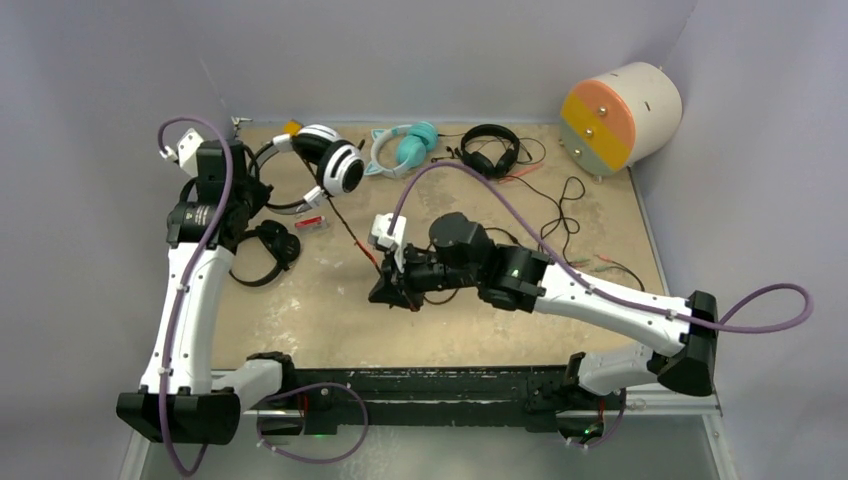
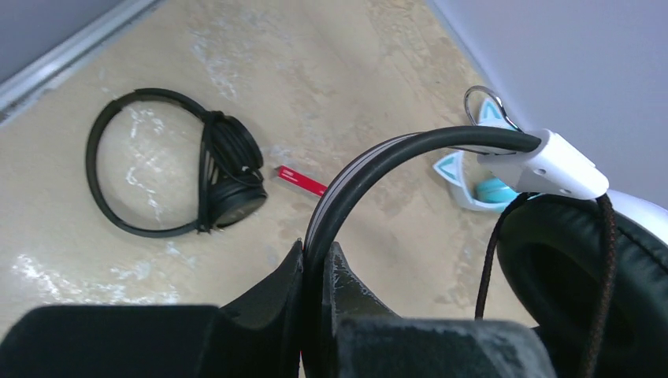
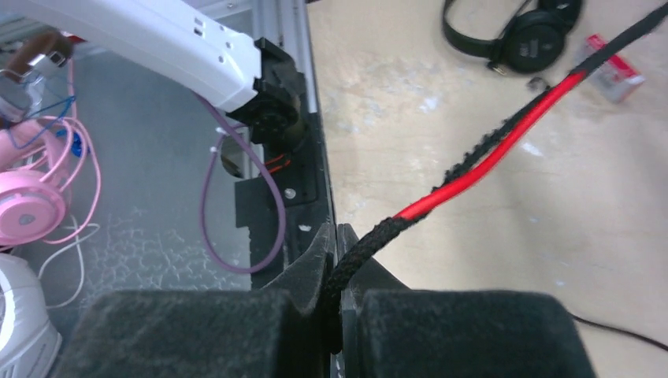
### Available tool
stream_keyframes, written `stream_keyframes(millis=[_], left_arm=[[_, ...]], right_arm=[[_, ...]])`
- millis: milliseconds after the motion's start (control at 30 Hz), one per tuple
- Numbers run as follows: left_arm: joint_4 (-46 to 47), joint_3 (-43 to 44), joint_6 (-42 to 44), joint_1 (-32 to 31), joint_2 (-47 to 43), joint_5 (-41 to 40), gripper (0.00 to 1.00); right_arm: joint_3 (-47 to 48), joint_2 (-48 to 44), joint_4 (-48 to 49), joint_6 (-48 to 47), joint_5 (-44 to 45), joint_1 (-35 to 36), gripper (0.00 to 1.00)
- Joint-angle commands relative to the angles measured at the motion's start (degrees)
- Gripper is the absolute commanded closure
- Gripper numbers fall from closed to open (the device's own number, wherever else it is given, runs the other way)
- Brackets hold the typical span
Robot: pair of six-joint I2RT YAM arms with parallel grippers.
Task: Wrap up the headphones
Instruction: Wrap the headphones cable around the headphones.
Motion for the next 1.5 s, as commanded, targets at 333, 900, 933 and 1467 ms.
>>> stream_keyframes(millis=[333, 900, 933, 1467], left_arm=[[13.2, -9.42, 26.26, -17.28, -0.11, -10.85, 1.0], [10.66, -13.56, 44.32, -22.87, -2.74, 25.19, 1.0], [10.41, -13.49, 44.43, -23.26, -2.33, 25.63, 1.0], [17.78, -10.9, 23.88, -23.73, -5.59, 41.5, 1.0]], right_arm=[[21.91, 2.25, -29.82, -9.32, 22.84, -1.36, 0.94], [12.57, 2.55, -19.67, -6.72, 21.12, -17.8, 0.95], [12.22, 2.58, -19.26, -6.7, 20.4, -18.43, 0.95], [-9.92, -1.1, 1.87, 3.47, 8.52, -27.42, 0.82]])
